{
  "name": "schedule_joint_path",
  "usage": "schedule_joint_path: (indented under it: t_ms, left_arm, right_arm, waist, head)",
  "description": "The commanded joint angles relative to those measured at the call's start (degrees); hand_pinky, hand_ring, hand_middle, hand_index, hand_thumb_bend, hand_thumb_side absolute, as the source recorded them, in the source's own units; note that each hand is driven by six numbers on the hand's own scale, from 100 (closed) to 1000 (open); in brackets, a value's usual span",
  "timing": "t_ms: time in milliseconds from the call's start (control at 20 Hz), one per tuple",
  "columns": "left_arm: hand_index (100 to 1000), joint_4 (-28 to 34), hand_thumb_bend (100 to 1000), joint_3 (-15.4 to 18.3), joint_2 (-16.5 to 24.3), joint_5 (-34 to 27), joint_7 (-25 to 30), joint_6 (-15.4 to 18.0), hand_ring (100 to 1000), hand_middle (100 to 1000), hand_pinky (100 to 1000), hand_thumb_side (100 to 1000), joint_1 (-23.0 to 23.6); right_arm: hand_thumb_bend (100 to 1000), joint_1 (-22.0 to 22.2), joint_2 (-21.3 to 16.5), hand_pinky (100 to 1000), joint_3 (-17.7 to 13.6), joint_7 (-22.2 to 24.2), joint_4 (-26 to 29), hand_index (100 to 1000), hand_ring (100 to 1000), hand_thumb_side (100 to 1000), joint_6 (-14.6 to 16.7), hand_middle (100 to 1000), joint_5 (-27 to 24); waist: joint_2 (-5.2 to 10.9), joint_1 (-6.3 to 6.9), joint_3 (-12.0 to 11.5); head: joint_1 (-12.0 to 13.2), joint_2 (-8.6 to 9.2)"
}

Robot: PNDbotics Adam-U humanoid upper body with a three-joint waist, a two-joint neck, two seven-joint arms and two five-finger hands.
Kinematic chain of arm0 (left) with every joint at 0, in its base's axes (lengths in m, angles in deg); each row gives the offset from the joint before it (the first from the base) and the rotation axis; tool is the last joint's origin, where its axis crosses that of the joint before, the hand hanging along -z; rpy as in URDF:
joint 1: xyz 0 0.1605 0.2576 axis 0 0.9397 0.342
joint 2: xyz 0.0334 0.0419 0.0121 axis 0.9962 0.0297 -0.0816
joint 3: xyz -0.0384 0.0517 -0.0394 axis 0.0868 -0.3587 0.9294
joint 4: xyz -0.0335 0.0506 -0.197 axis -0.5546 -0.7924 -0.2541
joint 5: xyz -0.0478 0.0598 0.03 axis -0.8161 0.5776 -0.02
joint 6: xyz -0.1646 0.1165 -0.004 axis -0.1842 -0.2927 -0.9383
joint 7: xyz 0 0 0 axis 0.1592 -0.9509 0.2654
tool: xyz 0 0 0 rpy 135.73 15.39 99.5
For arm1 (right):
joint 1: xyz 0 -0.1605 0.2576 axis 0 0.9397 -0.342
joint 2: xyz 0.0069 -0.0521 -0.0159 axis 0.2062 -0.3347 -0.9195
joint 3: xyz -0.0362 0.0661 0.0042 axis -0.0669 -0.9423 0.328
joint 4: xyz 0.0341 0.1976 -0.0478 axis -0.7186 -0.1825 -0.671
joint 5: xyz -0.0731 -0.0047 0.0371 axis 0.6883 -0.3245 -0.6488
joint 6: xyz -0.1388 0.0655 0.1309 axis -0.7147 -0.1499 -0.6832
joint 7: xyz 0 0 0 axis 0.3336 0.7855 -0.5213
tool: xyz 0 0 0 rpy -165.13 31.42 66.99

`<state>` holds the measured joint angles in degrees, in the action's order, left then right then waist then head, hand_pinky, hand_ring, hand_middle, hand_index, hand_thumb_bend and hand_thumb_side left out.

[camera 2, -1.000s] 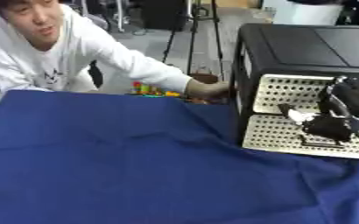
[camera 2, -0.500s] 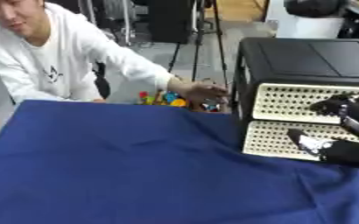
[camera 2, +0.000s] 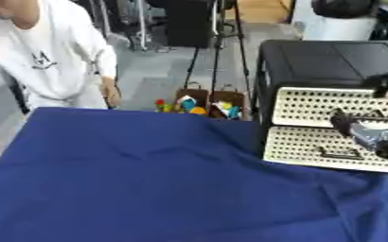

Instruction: Pick up objects from table and place into drawer.

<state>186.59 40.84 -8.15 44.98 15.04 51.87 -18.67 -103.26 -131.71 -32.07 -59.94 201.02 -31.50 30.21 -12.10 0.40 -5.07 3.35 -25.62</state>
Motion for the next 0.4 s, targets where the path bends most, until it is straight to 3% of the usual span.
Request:
schedule_joint_path:
  t_ms: [50, 150, 250, 300, 350, 400]
  left_arm:
    - [897, 0.7, 439, 0.9, 2.0, -0.2, -0.7, 0.7, 631, 697, 555, 954, -0.3]
    - [897, 0.7, 442, 1.0, 2.3, -0.2, -1.0, 1.2, 633, 699, 554, 951, -0.3]
    - [897, 0.7, 446, 1.1, 2.6, -0.3, -1.2, 1.7, 634, 700, 554, 949, -0.3]
    - [897, 0.7, 449, 1.2, 2.9, -0.4, -1.3, 2.0, 635, 701, 554, 946, -0.4]
    - [898, 0.7, 453, 1.2, 3.2, -0.5, -1.4, 2.3, 637, 703, 554, 943, -0.5]
    - [898, 0.7, 455, 1.2, 3.5, -0.6, -1.5, 2.7, 638, 703, 554, 942, -0.7]
  right_arm:
    - [516, -0.9, 0.3, 138, -4.2, -10.2, 0.9, 875, 499, 1000, 2.0, 618, -6.6]
    - [480, -1.1, 1.5, 178, -5.5, -18.3, 0.9, 876, 508, 1000, 4.7, 606, -12.1]
    - [418, -1.3, 2.9, 304, -6.4, -26.3, 0.9, 858, 546, 1000, 9.0, 588, -17.8]
    - [356, -1.2, 3.6, 491, -6.7, -29.9, 0.9, 836, 601, 1000, 11.5, 581, -20.3]
    - [279, -1.1, 4.4, 605, -7.0, -33.1, 0.9, 834, 649, 1000, 14.5, 599, -22.6]
    - [257, -0.9, 5.3, 635, -7.3, -36.0, 0.9, 837, 673, 1000, 17.6, 614, -24.6]
  waist:
    - [1.17, 0.17, 0.1]
    - [1.34, 0.32, 0.2]
    - [1.5, 0.43, 0.2]
    - [1.57, 0.49, 0.2]
    - [1.64, 0.55, 0.1]
    - [1.72, 0.62, 0.1]
  head:
    - [0.8, -0.76]
    - [1.2, -1.07]
    - [1.6, -1.49]
    - [1.8, -1.68]
    - [2.0, -1.84]
    - [2.2, -1.99]
